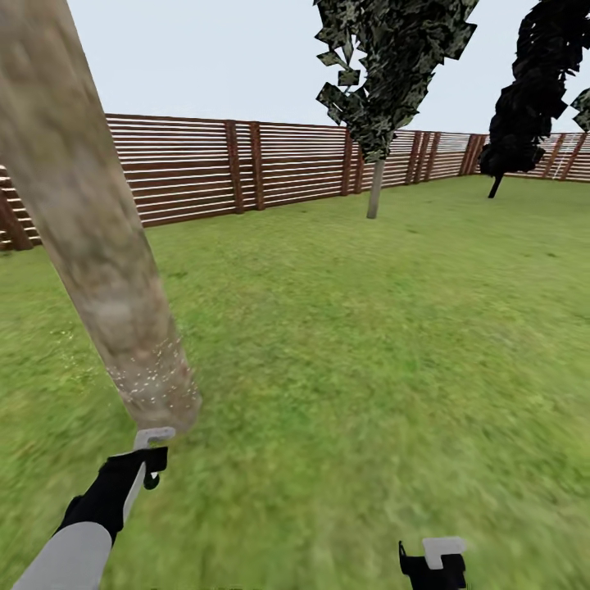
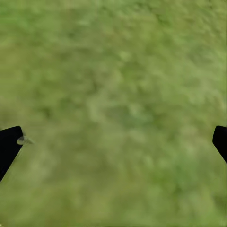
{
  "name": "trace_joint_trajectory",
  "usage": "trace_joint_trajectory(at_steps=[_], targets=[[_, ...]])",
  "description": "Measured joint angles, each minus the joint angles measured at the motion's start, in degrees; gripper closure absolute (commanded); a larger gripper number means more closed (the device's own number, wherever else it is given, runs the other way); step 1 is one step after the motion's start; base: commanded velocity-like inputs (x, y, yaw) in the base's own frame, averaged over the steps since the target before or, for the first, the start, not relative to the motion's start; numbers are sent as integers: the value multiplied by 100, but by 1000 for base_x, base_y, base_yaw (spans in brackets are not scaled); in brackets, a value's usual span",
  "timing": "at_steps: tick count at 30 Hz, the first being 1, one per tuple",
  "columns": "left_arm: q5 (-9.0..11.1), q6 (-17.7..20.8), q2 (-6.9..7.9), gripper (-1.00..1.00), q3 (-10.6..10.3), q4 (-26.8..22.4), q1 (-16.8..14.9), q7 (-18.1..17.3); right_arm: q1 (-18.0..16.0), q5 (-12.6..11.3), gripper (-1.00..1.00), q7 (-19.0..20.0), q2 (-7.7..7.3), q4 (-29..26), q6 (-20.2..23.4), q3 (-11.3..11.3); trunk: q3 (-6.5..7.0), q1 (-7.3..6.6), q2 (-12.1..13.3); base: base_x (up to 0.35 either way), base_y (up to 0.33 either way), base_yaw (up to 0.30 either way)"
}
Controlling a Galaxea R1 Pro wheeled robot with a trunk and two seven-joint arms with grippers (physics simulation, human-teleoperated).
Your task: In the garden, pick up the pesticide atomizer on the floor and spray pesticide onto both trees until each tree trunk is fully covered.
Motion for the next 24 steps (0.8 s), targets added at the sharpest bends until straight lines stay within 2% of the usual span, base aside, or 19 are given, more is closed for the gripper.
trace_joint_trajectory(at_steps=[2, 4, 7, 9, 10, 12, 14, 15, 17, 19, 22, 24], targets=[[-19, 55, 13, 100, -41, -25, -51, -18, 0, 0, -100, -2, 1, 0, 0, 0, 0, 0, 0, 0, 0, 90], [-21, 131, 5, 100, -91, -25, -320, -30, 0, -6, -100, -2, -4, 0, 0, -5, 1, 0, 0, 0, 0, 13], [-13, 470, -56, 100, -137, -26, -688, -40, 0, -5, -100, -2, -6, 0, 0, -6, 1, 0, 0, 0, 0, 2], [-21, 581, 30, 100, -146, -29, -1013, -60, 0, -8, -100, -10, -13, 0, 0, -8, 1, 0, 0, 0, 0, 0], [-38, 639, 112, 100, -145, -28, -1084, -111, 0, -8, -100, -11, -15, 0, 0, -8, 0, 0, 0, 0, 0, 0], [-54, 691, 372, 100, -143, -29, -1118, -307, 0, -8, -100, -11, -16, 0, 0, -7, 0, 0, 0, 0, 0, 0], [-81, 714, 800, 100, -142, -29, -1124, -733, 0, -10, -100, -11, -64, 0, 0, -13, 0, 0, 0, 0, 0, 0], [-37, 720, 842, 100, -144, -28, -1123, -768, 0, -9, -100, -11, -76, 0, 0, -9, 0, 0, 0, 0, 0, 0], [-31, 721, 864, 100, -146, -31, -1129, -789, 0, -8, -100, -11, -78, 0, 0, -8, 0, 0, 0, 0, 0, 0], [-7, 812, 791, 100, -155, -40, -1184, -800, 0, -9, -100, -11, -78, 0, 0, -8, 0, 0, 0, 0, 0, 0], [-12, 1051, 746, 100, -159, -46, -1486, -805, 0, -9, -100, -11, -78, 0, 0, -8, 0, 0, 0, 0, 0, 40], [-47, 1129, 842, 100, -184, -46, -1642, -825, 0, -9, -100, -11, -78, 0, 0, -9, 0, 0, 0, 0, 0, 215]])
